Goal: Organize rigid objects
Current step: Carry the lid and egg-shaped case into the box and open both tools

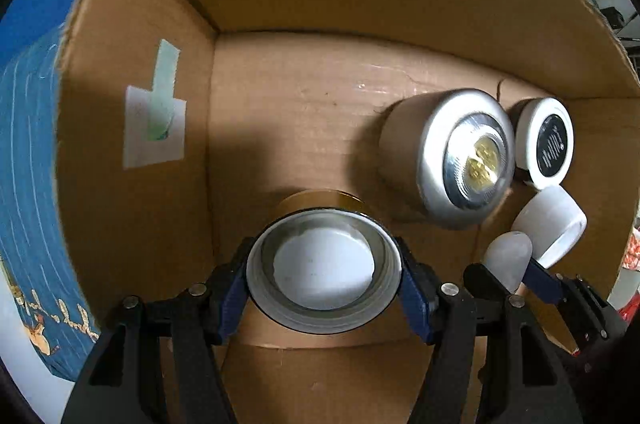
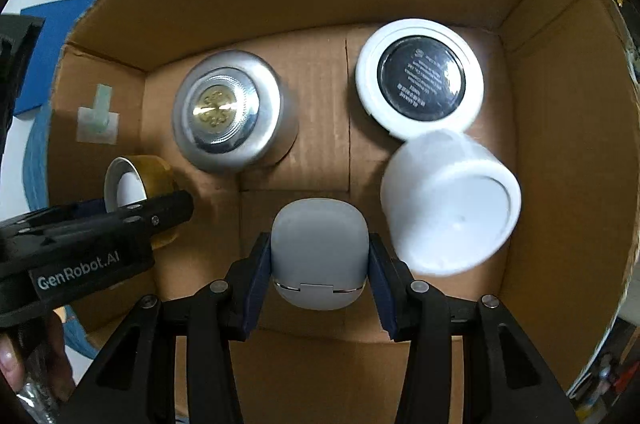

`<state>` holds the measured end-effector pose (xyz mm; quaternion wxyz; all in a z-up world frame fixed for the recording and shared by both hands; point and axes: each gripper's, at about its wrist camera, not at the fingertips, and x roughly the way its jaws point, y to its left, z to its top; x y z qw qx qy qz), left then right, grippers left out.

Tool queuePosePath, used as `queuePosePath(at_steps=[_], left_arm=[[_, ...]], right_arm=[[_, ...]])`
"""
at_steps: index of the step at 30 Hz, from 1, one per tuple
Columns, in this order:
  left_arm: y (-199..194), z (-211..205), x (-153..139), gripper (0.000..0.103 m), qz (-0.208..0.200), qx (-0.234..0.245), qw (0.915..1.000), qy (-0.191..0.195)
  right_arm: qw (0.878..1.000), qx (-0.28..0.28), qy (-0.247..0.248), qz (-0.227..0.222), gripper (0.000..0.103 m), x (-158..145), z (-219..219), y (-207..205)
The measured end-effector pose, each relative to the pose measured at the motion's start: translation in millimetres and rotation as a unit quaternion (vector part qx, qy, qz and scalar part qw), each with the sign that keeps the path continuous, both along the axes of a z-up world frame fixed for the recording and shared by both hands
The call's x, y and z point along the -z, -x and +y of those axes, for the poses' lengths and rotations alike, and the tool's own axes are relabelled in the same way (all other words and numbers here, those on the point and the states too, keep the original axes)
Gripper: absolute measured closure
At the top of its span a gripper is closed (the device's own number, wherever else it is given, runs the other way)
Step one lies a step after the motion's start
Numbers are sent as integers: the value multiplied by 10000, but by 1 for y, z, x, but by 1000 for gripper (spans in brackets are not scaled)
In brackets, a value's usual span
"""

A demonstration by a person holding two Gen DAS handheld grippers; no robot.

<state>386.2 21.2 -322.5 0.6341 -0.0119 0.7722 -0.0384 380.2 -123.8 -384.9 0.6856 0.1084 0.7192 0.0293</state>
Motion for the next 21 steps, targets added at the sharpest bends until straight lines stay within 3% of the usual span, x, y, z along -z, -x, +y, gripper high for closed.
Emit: queuePosePath(at_steps=[9, 11, 16, 21], left_arm=[[2, 6, 13, 35, 311, -177, 9993, 47], [-5, 11, 13, 33, 301, -232, 9992, 140], [10, 7, -11, 26, -45, -98, 9999, 103], [29, 5, -44, 12, -527, -42, 9985, 114]], right_arm=[[9999, -86, 64, 78, 53, 13, 6, -15], [9999, -74, 88, 92, 48, 14, 5, -15], [9999, -81, 101, 30, 43, 4, -2, -8], [9996, -145, 197, -146, 30, -17, -9, 5]])
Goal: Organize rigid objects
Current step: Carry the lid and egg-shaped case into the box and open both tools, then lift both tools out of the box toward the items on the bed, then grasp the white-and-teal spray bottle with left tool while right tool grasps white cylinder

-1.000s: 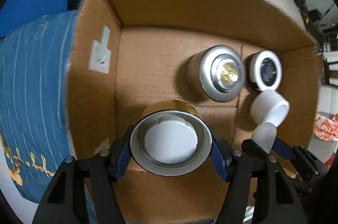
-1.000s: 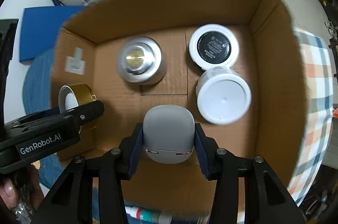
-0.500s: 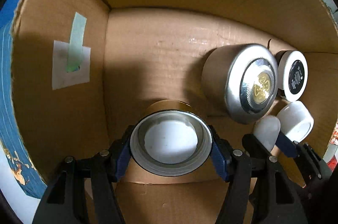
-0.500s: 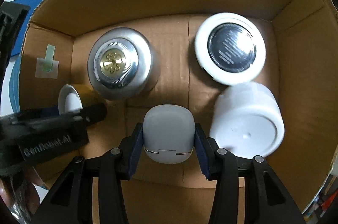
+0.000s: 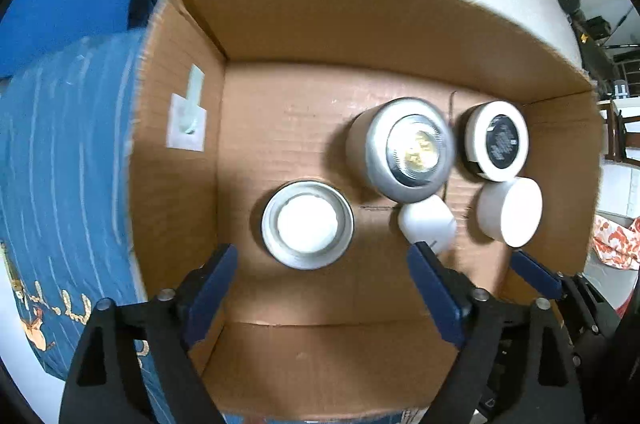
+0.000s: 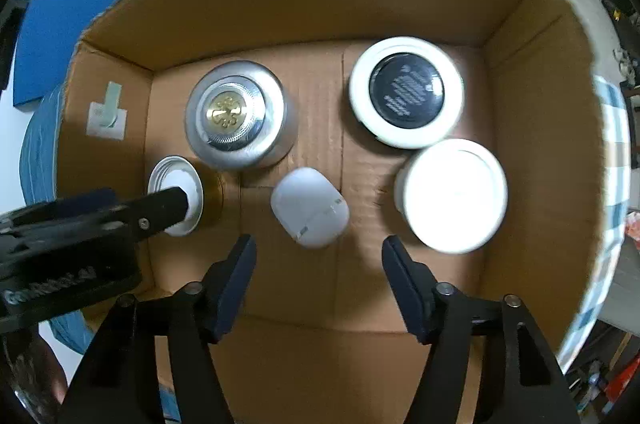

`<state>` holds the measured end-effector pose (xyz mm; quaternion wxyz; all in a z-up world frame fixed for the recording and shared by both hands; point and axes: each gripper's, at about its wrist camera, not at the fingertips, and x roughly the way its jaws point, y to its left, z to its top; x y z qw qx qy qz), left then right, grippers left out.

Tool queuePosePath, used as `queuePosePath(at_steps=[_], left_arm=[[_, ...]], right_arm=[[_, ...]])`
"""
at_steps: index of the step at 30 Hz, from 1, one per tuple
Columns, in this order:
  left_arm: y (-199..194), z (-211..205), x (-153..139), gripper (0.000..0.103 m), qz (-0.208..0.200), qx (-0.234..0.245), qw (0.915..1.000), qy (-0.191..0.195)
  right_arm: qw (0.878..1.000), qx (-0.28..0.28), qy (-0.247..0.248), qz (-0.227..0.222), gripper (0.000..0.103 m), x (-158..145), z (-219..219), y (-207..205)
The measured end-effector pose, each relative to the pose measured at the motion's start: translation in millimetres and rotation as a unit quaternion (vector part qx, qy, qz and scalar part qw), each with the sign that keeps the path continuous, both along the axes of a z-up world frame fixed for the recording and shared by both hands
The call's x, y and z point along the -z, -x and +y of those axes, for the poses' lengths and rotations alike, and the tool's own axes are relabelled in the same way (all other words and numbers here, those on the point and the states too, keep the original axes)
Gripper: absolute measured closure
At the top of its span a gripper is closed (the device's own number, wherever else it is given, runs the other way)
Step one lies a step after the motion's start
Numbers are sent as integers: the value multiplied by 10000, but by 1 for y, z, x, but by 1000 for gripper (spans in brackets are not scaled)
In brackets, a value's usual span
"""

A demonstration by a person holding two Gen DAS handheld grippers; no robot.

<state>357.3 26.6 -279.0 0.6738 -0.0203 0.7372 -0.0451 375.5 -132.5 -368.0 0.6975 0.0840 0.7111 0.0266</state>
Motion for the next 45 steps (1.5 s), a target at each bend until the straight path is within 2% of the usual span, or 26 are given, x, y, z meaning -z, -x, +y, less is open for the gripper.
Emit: queuePosePath(at_steps=[4, 6, 7, 12, 20, 27, 32, 36, 38, 42, 44, 45], left_arm=[[20, 1, -28, 2, -437, 43, 9990, -90], [30, -6, -42, 1, -651, 25, 9978, -87], [37, -5, -50, 1, -782, 3, 9969, -49], [49, -1, -83, 1, -1278, -60, 9918, -8], [102, 3, -121, 1, -1937, -37, 9809, -155], [136, 4, -154, 1, -2260, 32, 9741, -58], [158, 7, -164, 1, -2348, 56, 9720, -10], [184, 12, -149, 1, -2122, 129, 9771, 72], [200, 10, -125, 1, -1889, 290, 9815, -86], [228, -8, -61, 1, -1222, 941, 9873, -367], [243, -22, -26, 1, -867, 1385, 9855, -455], [251, -31, -7, 1, -714, 1665, 9820, -541]], right_arm=[[9998, -67, 133, -161, 17, -18, -7, 20], [9994, -117, 224, -255, 3, -28, -7, 34], [9991, -123, 273, -308, 1, -33, -7, 38], [9973, -124, 471, -559, 0, -68, -8, 60], [9934, -44, 556, -998, 0, -122, -14, 100], [9882, -25, 534, -1435, 0, -166, -11, 135], [9874, -69, 442, -1518, 0, -179, -8, 152], [9897, -167, 433, -1355, 0, -167, -13, 170], [9921, -246, 416, -1159, 0, -150, -19, 184], [9974, -236, 396, -548, 0, -96, -38, 215], [9989, -192, 365, -238, 0, -66, -49, 229], [9990, -170, 408, -97, 0, -52, -53, 235]])
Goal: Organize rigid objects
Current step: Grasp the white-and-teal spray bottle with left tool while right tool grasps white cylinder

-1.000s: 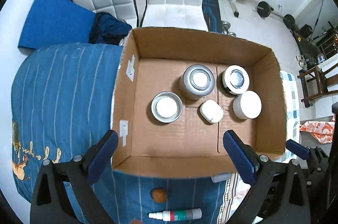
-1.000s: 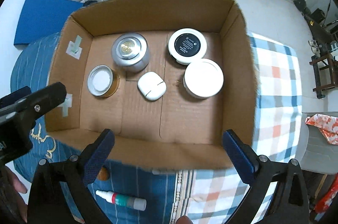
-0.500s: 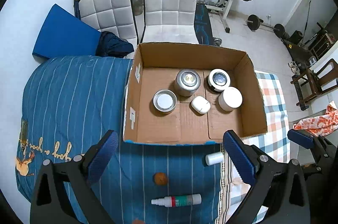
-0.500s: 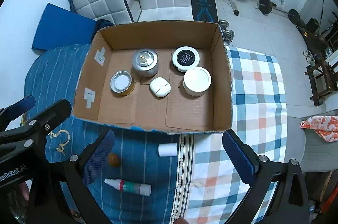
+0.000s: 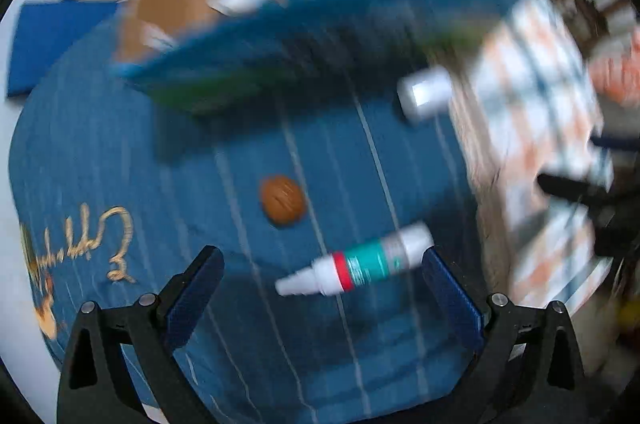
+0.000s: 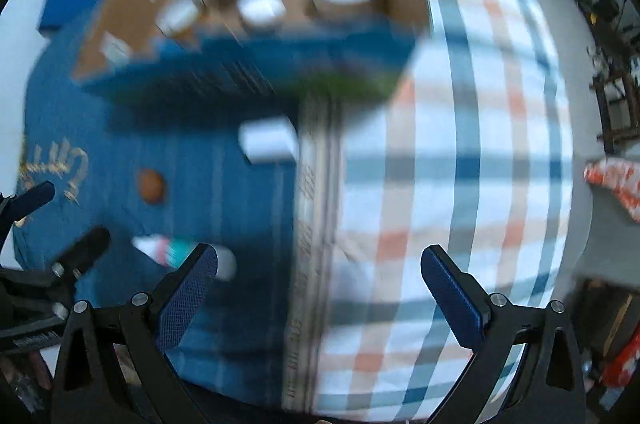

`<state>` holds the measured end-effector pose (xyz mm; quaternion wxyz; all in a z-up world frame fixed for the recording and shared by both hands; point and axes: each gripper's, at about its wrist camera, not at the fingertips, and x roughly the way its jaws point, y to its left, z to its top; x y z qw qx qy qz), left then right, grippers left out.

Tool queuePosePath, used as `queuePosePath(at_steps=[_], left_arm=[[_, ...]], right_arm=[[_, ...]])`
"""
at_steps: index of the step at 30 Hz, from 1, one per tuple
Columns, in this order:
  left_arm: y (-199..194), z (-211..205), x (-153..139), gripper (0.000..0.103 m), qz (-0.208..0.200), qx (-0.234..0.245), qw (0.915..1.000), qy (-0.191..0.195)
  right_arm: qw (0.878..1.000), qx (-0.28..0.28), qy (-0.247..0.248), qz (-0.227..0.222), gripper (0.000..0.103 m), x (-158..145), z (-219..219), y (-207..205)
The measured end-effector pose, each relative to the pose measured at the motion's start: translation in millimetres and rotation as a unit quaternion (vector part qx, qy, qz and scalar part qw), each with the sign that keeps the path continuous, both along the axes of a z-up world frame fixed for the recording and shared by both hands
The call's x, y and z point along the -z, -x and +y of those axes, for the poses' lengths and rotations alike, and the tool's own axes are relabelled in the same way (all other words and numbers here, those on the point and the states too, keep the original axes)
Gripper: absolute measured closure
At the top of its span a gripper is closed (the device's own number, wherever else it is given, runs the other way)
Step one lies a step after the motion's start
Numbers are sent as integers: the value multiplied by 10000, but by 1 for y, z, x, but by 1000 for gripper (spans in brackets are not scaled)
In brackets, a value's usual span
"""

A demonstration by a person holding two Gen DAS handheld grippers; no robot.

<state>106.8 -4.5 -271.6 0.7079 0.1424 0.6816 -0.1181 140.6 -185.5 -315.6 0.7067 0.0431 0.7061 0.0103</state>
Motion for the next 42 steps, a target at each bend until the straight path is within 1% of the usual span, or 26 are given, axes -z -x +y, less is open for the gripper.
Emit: queuePosePath(at_steps=[2, 4, 7, 8, 9, 10, 12, 14, 16, 18, 19, 21, 23, 24, 28, 29, 30, 31, 33, 34, 35, 36, 38, 39, 41, 42], left_arm=[[11, -12, 25, 2, 186, 350, 9991, -179], [17, -23, 49, 8, 402, 625, 9967, -331], [22, -33, 80, 29, 826, 832, 9918, -500], [22, -33, 85, 42, 925, 815, 9911, -504], [22, -33, 89, 49, 975, 764, 9906, -574], [22, -31, 92, 51, 1027, 666, 9907, -595], [19, -25, 91, 57, 1075, 324, 9924, -496], [14, -10, 88, 58, 1102, -285, 9932, -231], [9, 6, 85, 58, 1100, -944, 9894, 10], [5, 25, 86, 59, 1168, -1729, 9774, 327], [3, 37, 87, 59, 1197, -2234, 9659, 536], [0, 46, 88, 59, 1232, -2695, 9524, 710], [-3, 49, 90, 58, 1251, -2910, 9451, 800], [-5, 48, 91, 58, 1278, -2882, 9457, 795], [-17, 30, 93, 58, 1333, -2289, 9630, 492], [-19, 26, 93, 58, 1331, -2175, 9660, 417], [-22, 21, 93, 58, 1308, -2027, 9700, 320], [-24, 16, 92, 58, 1296, -1913, 9726, 245], [-26, 8, 92, 59, 1295, -1745, 9759, 203], [-27, 4, 92, 62, 1332, -1744, 9753, 254], [-27, 4, 91, 69, 1403, -1831, 9723, 382], [-29, 2, 90, 72, 1499, -1882, 9696, 447], [-26, 1, 89, 73, 1709, -1988, 9623, 726], [-24, 0, 88, 73, 1710, -1982, 9624, 726], [-22, -5, 90, 72, 1632, -1793, 9684, 583], [-22, -9, 93, 70, 1614, -1788, 9690, 547]], right_arm=[[9998, 60, 53, 198, 0, 21, -9, 9], [9994, 142, 111, 301, 0, 34, -17, 14], [9992, 194, 114, 317, 0, 42, -22, 18], [9993, 194, 97, 317, 0, 43, -23, 19], [9993, 202, 71, 319, 0, 45, -23, 20], [9993, 215, 50, 315, 0, 45, -23, 20], [9994, 231, -19, 264, 0, 47, -21, 19], [9995, 290, -113, 112, 0, 46, -18, 15], [9989, 401, -229, -79, 0, 46, -15, 9], [9974, 548, -420, -223, 0, 50, -12, -1], [9962, 619, -533, -292, 1, 52, -9, -7], [9945, 719, -650, -394, 7, 59, -1, -20], [9939, 747, -695, -411, 13, 65, 7, -31], [9937, 765, -715, -404, 15, 69, 11, -36], [9931, 857, -702, -391, 18, 86, 20, -53], [9936, 851, -658, -360, 28, 88, 26, -55], [9943, 826, -609, -295, 42, 92, 29, -58], [9954, 796, -475, -254, 44, 95, 32, -59], [9966, 696, -355, -275, 53, 94, 37, -59], [9969, 651, -352, -254, 53, 93, 37, -56], [9972, 630, -367, -178, 53, 93, 36, -53], [9973, 613, -380, -134, 54, 94, 37, -51], [9979, 553, -323, -30, 54, 91, 30, -39], [9980, 534, -328, 16, 54, 90, 25, -32], [9981, 491, -328, 146, 54, 91, 17, -16], [9983, 462, -297, 214, 54, 92, 15, -9]])
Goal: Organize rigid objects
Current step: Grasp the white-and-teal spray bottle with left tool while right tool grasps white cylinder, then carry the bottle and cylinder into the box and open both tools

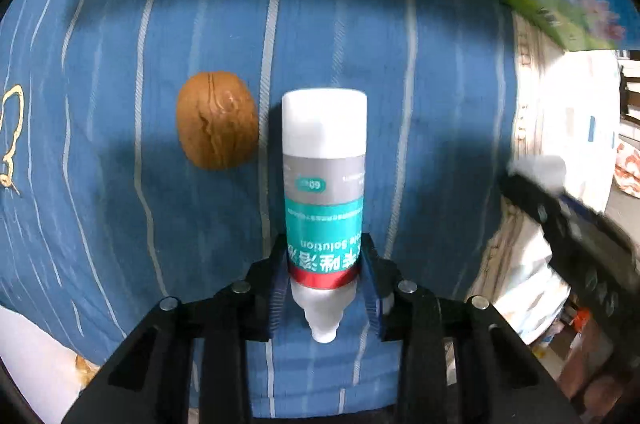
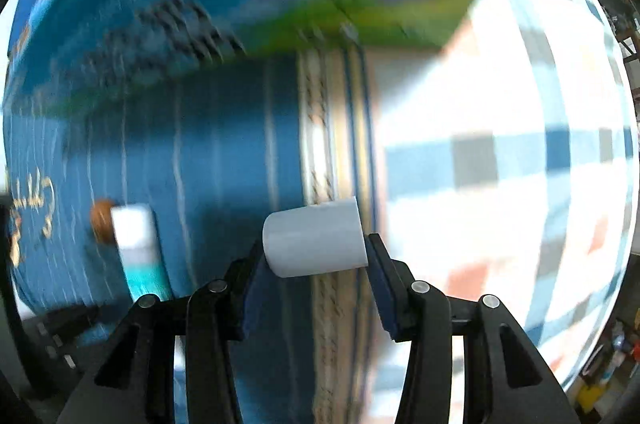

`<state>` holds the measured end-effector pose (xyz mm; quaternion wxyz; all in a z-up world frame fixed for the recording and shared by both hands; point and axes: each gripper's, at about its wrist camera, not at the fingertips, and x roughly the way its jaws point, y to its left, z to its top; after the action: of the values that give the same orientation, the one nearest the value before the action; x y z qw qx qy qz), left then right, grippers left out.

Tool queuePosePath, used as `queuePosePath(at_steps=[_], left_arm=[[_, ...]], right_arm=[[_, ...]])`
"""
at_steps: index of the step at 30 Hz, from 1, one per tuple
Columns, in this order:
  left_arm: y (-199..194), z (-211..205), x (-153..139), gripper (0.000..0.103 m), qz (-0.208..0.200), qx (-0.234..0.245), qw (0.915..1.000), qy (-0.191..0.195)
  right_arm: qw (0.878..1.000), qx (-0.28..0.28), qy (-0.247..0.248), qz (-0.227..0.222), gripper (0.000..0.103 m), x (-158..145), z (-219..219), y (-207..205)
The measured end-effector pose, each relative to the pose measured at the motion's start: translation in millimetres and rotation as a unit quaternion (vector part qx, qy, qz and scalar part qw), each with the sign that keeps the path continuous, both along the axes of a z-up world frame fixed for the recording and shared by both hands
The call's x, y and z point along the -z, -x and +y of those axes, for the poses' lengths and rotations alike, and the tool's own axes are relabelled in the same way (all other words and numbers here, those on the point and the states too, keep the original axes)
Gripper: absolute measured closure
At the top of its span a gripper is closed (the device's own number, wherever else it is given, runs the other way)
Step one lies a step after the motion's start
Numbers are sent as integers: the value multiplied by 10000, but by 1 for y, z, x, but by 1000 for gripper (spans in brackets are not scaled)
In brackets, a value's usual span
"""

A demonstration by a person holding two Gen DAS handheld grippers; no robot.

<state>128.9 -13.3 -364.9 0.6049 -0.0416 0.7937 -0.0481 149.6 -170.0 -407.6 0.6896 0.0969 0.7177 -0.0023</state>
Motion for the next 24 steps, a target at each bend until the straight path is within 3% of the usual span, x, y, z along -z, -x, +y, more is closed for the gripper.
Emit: queuePosePath(at_steps=[8, 11, 16, 23, 24], left_arm=[[-21, -23, 8, 73, -372, 111, 9990, -235], [-13, -23, 1, 73, -538, 73, 9983, -216], [1, -13, -36, 73, -957, -57, 9954, 35], [22, -8, -112, 73, -1845, -67, 9822, 351], [9, -1, -128, 73, -1934, -123, 9801, 425]], right_arm=[[9998, 99, -77, 163, 54, 4, -11, 30], [9998, 93, -91, 126, 55, -1, -16, 36], [9998, 80, -149, -57, 55, -25, -12, 26], [9972, 31, -384, -634, 55, -79, -1, 12], [9966, 27, -418, -712, 55, -86, 0, 10]])
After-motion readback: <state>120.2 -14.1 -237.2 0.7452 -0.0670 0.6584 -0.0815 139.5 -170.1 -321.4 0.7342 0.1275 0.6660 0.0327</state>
